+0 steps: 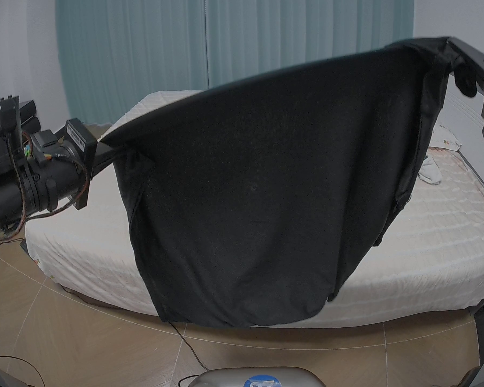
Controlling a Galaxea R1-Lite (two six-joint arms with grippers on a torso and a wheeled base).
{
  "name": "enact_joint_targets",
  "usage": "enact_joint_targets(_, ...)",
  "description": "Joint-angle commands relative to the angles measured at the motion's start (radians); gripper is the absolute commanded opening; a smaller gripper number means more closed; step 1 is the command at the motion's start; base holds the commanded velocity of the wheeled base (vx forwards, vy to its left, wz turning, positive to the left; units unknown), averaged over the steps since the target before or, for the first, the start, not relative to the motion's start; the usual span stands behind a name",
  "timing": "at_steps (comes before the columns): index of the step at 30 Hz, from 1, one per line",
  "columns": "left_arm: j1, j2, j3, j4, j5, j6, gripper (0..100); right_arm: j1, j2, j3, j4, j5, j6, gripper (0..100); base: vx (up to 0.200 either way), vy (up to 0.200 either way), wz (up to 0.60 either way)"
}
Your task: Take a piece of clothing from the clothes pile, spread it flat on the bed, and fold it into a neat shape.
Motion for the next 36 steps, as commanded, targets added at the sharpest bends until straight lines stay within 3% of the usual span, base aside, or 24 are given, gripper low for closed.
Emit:
enact_joint_targets(1, 0.055, 0.108, -0.137, 0.063, 0.003, -0.001, 0, -0.073, 0.249, -0.214, 0.093, 0.015, -0.003, 0, 0.000, 0.000, 0.00)
enact_joint_targets(8, 0.107, 0.248, -0.215, 0.054, 0.003, -0.005, 0, -0.103, 0.476, -0.299, 0.072, 0.001, 0.000, 0, 0.000, 0.000, 0.00)
enact_joint_targets(15, 0.109, 0.370, -0.283, 0.054, -0.006, -0.004, 0, -0.132, 0.597, -0.313, -0.068, -0.002, -0.006, 0, 0.200, 0.000, 0.00)
enact_joint_targets(36, 0.117, 0.751, -0.579, 0.058, 0.003, 0.004, 0, -0.169, 0.824, -0.407, -0.169, 0.010, -0.030, 0, 0.190, 0.000, 0.00)
